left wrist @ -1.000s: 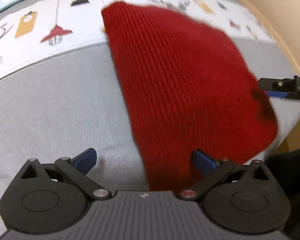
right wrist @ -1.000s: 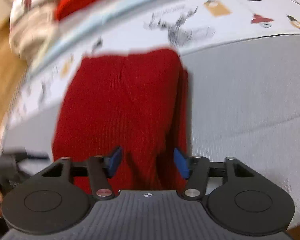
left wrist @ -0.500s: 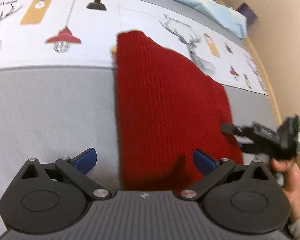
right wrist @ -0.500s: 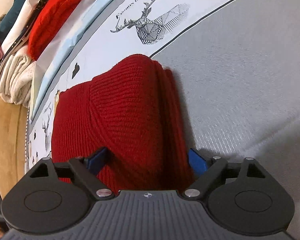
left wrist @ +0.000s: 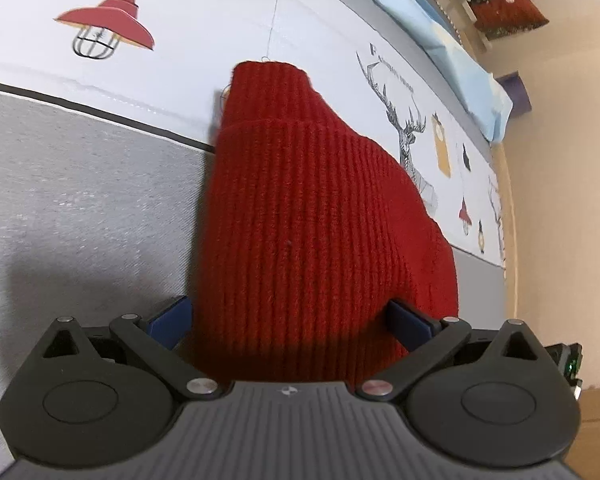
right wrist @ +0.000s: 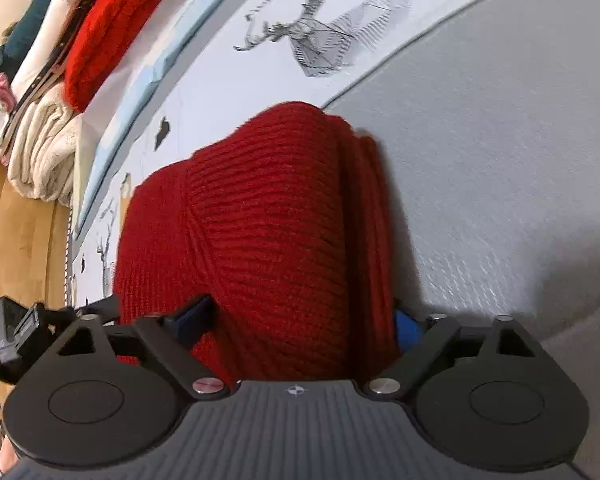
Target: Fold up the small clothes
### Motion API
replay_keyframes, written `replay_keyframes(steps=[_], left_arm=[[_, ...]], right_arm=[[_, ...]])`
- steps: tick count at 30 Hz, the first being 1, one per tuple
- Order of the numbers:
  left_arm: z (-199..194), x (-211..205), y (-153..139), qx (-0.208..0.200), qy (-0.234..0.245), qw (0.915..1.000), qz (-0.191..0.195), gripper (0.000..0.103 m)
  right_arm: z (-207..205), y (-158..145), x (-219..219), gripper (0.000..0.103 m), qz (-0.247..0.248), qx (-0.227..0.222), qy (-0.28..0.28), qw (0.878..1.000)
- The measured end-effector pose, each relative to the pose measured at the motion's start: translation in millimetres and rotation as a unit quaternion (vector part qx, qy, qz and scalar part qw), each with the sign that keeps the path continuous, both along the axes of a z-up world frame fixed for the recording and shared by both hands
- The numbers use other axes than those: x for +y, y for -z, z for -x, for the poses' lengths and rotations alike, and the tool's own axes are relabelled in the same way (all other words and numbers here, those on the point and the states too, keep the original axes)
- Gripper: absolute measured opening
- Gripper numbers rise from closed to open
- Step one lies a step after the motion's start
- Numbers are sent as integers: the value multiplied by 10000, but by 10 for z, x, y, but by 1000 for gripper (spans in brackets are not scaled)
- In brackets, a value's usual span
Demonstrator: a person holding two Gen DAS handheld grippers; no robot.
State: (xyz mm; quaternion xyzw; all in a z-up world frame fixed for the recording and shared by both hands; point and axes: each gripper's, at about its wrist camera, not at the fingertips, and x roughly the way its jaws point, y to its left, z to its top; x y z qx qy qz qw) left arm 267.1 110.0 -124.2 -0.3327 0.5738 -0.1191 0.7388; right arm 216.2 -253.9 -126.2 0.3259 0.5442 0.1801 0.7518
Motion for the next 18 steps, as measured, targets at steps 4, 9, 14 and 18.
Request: replay_keyframes(steps=[4, 9, 14, 18], left_arm=[[-98, -62, 49, 29, -87, 10000, -38, 103], [-200, -26, -306, -440, -300, 9981, -323, 70], [-369, 70, -648, -1169, -131, 9900, -783, 65], [-468, 255, -810, -1639, -351, 9807, -1011, 64]], right_arm=[[-53, -63, 44, 63, -35, -127, 88, 9999], [-131, -234, 97, 46, 84, -484, 234, 9985], [-310, -368, 217, 43, -7, -855, 406, 9955], [-507, -560, 463, 43, 15, -1362, 379, 9900]])
